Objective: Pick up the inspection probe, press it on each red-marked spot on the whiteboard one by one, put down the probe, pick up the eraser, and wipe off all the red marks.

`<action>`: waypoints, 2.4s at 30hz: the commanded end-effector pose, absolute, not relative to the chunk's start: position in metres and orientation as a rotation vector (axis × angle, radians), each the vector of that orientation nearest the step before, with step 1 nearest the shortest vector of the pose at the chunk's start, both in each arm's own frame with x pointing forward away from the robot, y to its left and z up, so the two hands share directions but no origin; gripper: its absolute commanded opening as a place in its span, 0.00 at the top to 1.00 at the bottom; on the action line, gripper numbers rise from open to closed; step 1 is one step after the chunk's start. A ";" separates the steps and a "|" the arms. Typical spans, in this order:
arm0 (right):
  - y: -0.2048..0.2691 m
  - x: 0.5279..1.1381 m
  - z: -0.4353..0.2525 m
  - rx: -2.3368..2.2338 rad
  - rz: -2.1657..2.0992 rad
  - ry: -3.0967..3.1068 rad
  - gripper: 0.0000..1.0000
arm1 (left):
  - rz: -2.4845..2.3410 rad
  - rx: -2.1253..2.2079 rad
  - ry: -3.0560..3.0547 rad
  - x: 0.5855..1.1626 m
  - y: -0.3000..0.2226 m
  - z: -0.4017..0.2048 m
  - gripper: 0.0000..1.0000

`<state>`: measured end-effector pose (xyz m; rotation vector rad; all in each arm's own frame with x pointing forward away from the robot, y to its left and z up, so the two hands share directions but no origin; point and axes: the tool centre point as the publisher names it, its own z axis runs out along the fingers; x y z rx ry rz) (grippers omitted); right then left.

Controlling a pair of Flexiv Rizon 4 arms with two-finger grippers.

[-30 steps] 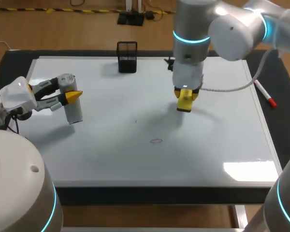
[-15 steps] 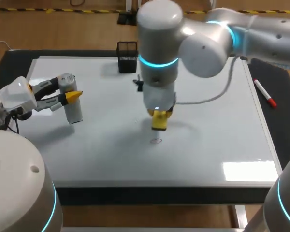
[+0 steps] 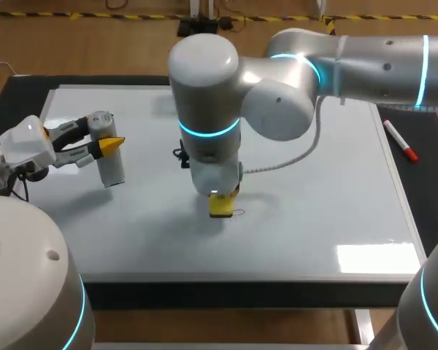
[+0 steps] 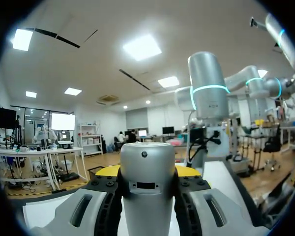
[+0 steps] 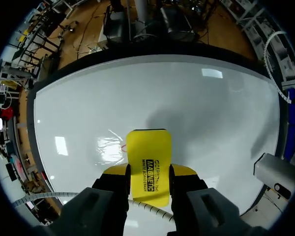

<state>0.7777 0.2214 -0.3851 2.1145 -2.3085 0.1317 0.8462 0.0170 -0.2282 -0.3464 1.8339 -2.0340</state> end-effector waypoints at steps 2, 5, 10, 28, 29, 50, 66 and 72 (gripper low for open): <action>0.224 0.766 -0.395 2.123 0.134 -2.311 1.00 | -2.033 -0.346 1.832 0.845 0.017 -0.227 1.00; 0.226 0.761 -0.400 2.131 0.105 -2.300 1.00 | -2.033 -0.346 1.832 0.845 0.017 -0.227 1.00; 0.227 0.760 -0.402 2.146 0.094 -2.291 1.00 | -2.033 -0.346 1.832 0.845 0.017 -0.227 1.00; 0.221 0.763 -0.415 2.151 0.057 -2.257 1.00 | -2.033 -0.346 1.832 0.845 0.017 -0.227 1.00; 0.219 0.763 -0.415 2.147 0.059 -2.258 1.00 | -2.033 -0.346 1.832 0.845 0.017 -0.227 1.00; 0.171 0.771 -0.423 2.014 0.085 -2.338 1.00 | -2.033 -0.346 1.832 0.845 0.017 -0.227 1.00; 0.139 0.782 -0.418 1.949 0.126 -2.384 1.00 | -2.033 -0.346 1.832 0.845 0.017 -0.227 1.00; 0.135 0.789 -0.401 2.015 0.138 -2.304 1.00 | -2.033 -0.346 1.832 0.845 0.017 -0.227 1.00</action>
